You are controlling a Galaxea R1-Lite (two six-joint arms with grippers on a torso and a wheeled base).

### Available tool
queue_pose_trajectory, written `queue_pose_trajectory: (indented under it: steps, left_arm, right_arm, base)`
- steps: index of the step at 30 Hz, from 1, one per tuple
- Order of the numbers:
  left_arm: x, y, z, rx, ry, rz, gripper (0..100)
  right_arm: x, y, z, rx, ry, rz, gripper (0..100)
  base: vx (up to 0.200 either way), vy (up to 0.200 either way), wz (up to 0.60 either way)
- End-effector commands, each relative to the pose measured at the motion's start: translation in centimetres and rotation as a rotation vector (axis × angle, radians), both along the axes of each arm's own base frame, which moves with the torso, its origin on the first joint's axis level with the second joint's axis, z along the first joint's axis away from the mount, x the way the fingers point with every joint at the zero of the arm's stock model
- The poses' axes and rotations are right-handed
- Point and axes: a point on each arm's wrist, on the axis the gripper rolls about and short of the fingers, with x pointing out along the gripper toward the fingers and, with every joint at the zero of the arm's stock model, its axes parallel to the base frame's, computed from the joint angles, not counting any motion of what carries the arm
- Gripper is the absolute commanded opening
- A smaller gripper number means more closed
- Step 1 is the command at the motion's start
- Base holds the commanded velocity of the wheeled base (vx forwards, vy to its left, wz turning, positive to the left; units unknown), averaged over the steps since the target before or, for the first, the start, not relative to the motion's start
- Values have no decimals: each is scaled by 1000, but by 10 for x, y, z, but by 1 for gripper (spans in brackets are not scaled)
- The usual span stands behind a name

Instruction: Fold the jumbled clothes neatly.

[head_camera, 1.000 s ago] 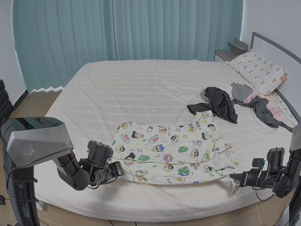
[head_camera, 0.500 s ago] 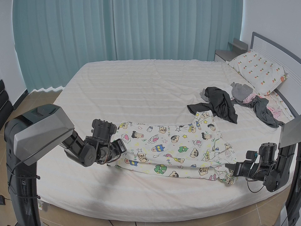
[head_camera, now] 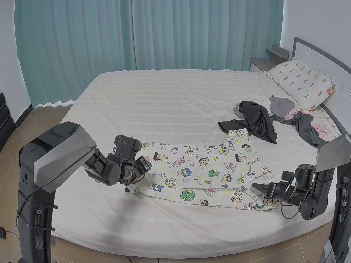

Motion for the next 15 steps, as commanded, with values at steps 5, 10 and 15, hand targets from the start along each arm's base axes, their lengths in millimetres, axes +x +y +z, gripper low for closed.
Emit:
queue_pose_trajectory:
  steps: [5, 10, 15]
  left_arm:
    - [10, 44, 11, -175, 24, 147, 100]
    - [-20, 76, 40, -394, 86, 104, 100]
    - [-49, 89, 40, -477, 11, 43, 100]
  right_arm:
    - [9, -21, -2, 29, -6, -164, 100]
    - [12, -37, 1, 55, -17, -229, 100]
    - [15, -45, 8, 129, -24, -287, 100]
  base:
    - [0, 0, 0]
    - [0, 0, 0]
    - [0, 0, 0]
